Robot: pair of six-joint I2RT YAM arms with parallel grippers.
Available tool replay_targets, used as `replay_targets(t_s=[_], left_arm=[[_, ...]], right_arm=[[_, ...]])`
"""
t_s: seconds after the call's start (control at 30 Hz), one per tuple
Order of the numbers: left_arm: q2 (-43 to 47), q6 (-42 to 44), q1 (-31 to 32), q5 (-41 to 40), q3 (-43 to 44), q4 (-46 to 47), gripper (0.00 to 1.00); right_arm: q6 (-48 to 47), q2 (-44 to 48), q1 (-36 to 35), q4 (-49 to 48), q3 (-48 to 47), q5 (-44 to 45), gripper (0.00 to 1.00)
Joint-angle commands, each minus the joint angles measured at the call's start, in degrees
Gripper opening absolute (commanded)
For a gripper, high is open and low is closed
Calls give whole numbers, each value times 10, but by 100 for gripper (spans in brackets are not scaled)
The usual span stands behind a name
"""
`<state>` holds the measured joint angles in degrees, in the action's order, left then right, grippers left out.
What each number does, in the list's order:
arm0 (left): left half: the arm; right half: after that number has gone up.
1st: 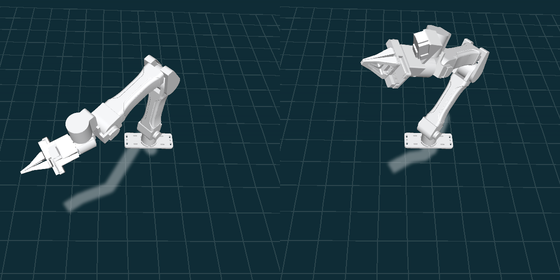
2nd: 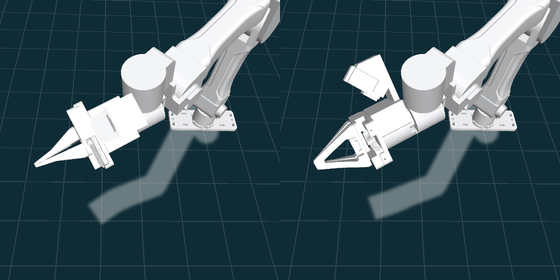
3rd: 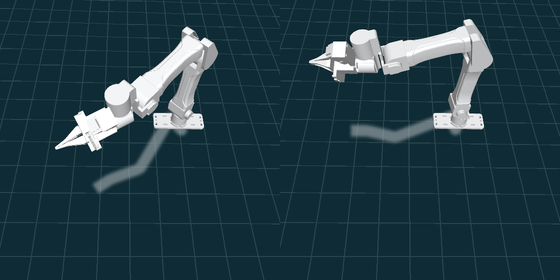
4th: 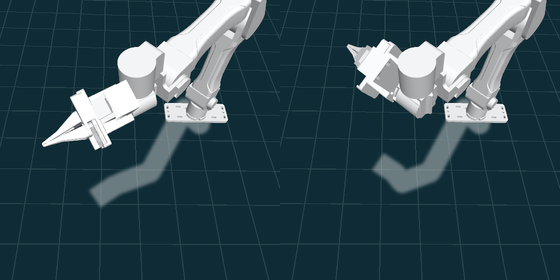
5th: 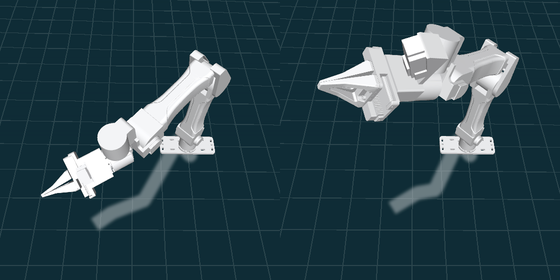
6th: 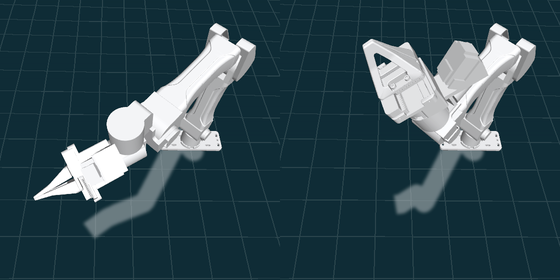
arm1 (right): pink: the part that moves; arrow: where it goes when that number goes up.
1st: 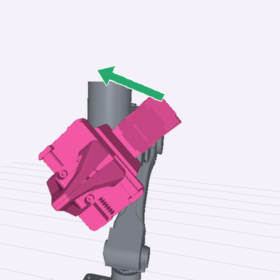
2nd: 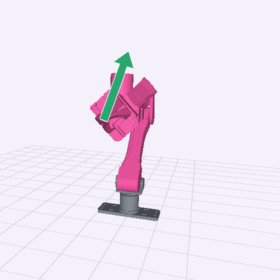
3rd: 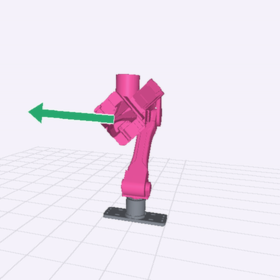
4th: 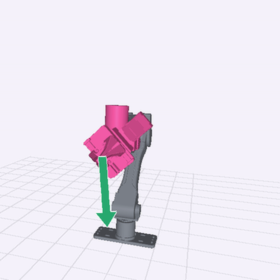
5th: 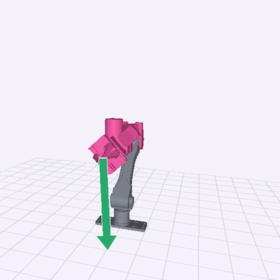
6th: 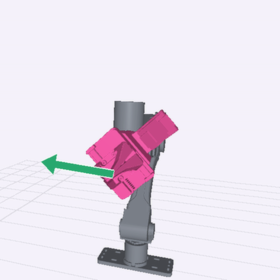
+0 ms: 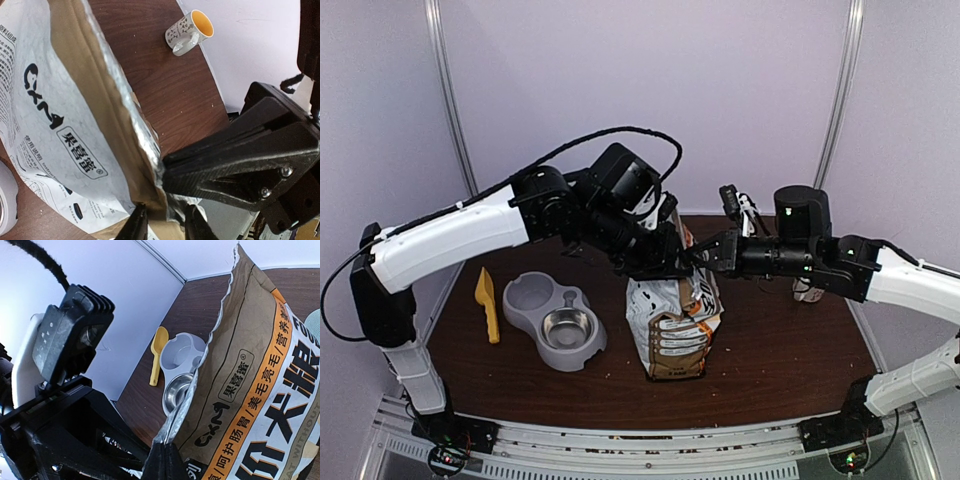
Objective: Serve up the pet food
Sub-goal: Open the seal of the pet food bag.
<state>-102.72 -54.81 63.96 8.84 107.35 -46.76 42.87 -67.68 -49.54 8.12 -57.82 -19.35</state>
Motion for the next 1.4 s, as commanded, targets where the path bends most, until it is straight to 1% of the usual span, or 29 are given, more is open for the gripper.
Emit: replay_targets(t_s=[0.0, 0.13, 0.27, 0.33, 0.47, 0.63, 0.67, 0.77, 0.83, 0.87, 0.97, 1.07, 1.23, 1.37], left_arm=[[-15, -2, 2, 8, 24, -11, 25], [-18, -5, 2, 9, 25, -14, 20], [-20, -7, 2, 10, 29, -14, 13], [-20, -7, 2, 8, 28, -14, 7], [-20, -8, 2, 7, 28, -13, 0], [-19, -9, 1, 3, 27, -14, 0], [-17, -10, 1, -2, 26, -14, 0], [-11, -11, 0, -12, 21, -14, 0], [-7, -12, -1, -16, 19, -14, 0], [-7, -13, -1, -17, 18, -14, 0], [-6, -13, -2, -17, 18, -14, 0], [-5, -14, -2, -18, 17, -14, 0], [1, -16, -2, -25, 11, -14, 0], [7, -16, -2, -27, 7, -14, 0]], right_arm=[[-15, 2, -10, 18, -18, 25, 0], [-16, -1, -14, 18, -19, 27, 0], [-17, -3, -17, 17, -21, 26, 0], [-16, -3, -19, 17, -22, 26, 0], [-19, -4, -21, 19, -23, 28, 0], [-26, 3, -21, 39, -30, 37, 0], [-28, 10, -21, 48, -31, 43, 3], [-30, 34, -22, 72, -31, 65, 20], [-31, 53, -21, 91, -31, 78, 30], [-31, 61, -21, 101, -30, 83, 33], [-29, 81, -21, 125, -25, 91, 35], [-19, 90, -22, 137, -15, 83, 35], [-6, 88, -26, 142, -6, 69, 33], [-14, 73, -38, 148, -21, 63, 33]])
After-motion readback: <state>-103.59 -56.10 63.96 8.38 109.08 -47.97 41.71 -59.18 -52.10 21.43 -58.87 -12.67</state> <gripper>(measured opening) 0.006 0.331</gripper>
